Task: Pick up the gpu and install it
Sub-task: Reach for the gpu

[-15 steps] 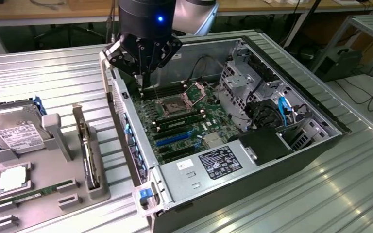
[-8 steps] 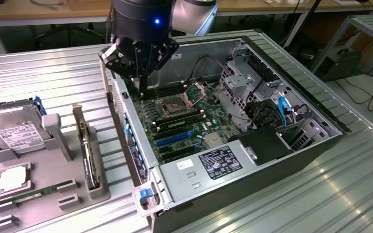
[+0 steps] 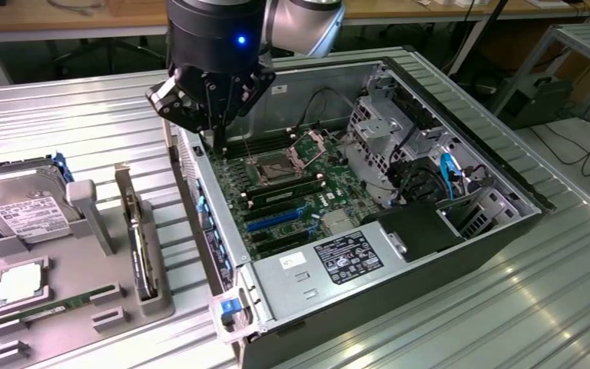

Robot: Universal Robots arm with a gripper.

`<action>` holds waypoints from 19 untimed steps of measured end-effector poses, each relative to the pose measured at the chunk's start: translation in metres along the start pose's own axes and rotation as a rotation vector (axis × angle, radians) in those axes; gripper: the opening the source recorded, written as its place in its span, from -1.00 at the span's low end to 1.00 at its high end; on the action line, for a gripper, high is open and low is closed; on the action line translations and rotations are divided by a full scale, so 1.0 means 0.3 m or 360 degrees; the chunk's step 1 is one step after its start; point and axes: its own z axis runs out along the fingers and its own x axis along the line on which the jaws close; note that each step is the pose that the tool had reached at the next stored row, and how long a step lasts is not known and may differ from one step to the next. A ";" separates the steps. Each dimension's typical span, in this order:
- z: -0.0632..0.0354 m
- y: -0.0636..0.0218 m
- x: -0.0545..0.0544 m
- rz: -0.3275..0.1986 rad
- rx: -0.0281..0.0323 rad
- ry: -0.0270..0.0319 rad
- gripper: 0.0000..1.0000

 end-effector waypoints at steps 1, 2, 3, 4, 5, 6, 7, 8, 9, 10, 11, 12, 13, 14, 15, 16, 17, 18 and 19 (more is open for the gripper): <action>0.000 -0.002 0.004 -0.0009 -0.00009 0.00008 -0.79; -0.001 -0.004 0.008 -0.0018 -0.00017 0.00016 -0.79; -0.001 -0.007 0.012 -0.0028 -0.00024 0.00025 -0.79; -0.001 -0.009 0.017 -0.0038 -0.00032 0.00031 -0.79; -0.001 -0.012 0.020 -0.0047 -0.00035 0.00039 -0.79; -0.001 -0.014 0.024 -0.0055 -0.00039 0.00047 -0.79; -0.002 -0.018 0.028 -0.0065 -0.00043 0.00056 -0.79; -0.002 -0.020 0.032 -0.0071 -0.00045 0.00061 -0.79; -0.002 -0.024 0.036 -0.0078 -0.00048 0.00067 -0.79; -0.002 -0.027 0.040 -0.0086 -0.00051 0.00074 -0.79; -0.002 -0.030 0.044 -0.0092 -0.00052 0.00082 -0.79; -0.002 -0.032 0.050 -0.0095 -0.00053 0.00084 -0.79; -0.002 -0.032 0.058 -0.0095 -0.00053 0.00084 -0.79; -0.001 -0.030 0.065 -0.0095 -0.00053 0.00082 -0.79; 0.000 -0.028 0.072 -0.0094 -0.00052 0.00081 -0.79; 0.002 -0.028 0.076 -0.0091 -0.00050 0.00076 -0.79; 0.003 -0.027 0.077 -0.0079 -0.00044 0.00067 -0.79; 0.004 -0.027 0.078 -0.0068 -0.00037 0.00060 -0.79; 0.006 -0.027 0.079 -0.0044 -0.00029 0.00039 -0.79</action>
